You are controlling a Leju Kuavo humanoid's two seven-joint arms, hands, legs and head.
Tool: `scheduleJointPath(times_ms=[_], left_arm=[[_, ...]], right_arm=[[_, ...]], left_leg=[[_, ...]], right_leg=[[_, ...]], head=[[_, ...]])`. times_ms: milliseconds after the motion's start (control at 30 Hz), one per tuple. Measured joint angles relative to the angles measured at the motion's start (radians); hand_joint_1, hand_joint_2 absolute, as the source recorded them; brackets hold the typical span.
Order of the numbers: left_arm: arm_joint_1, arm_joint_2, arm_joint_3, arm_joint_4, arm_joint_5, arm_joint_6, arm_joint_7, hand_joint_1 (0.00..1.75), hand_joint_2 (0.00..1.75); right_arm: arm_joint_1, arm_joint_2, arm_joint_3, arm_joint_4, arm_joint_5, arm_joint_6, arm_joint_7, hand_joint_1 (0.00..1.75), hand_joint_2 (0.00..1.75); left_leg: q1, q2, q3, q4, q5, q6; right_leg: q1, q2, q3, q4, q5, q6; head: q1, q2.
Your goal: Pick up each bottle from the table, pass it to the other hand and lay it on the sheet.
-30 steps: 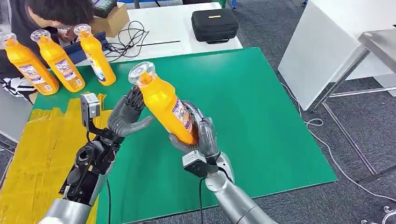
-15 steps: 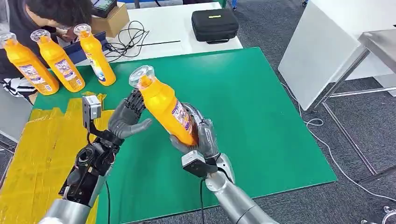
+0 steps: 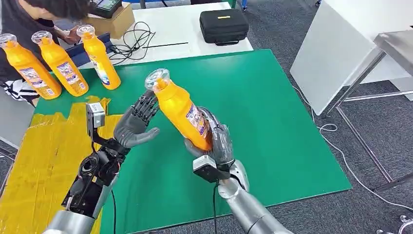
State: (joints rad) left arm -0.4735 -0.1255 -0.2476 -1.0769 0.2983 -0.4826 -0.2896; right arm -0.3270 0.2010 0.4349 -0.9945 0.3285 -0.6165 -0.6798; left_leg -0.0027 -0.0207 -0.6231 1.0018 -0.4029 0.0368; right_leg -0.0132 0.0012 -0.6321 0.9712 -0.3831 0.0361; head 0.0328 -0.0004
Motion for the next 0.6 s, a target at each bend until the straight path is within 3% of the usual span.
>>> scheduleJointPath(times_ms=[600], left_arm=[[0.065, -0.017, -0.063, -0.219, 0.007, 0.022, 0.024, 0.00, 1.75]], right_arm=[[0.000, 0.003, -0.073, -0.004, 0.095, -0.063, 0.000, 1.75, 1.75]], left_leg=[[0.000, 0.000, 0.000, 0.000, 0.000, 0.000]], right_leg=[[0.000, 0.000, 0.000, 0.000, 0.000, 0.000]], head=[[0.000, 0.000]])
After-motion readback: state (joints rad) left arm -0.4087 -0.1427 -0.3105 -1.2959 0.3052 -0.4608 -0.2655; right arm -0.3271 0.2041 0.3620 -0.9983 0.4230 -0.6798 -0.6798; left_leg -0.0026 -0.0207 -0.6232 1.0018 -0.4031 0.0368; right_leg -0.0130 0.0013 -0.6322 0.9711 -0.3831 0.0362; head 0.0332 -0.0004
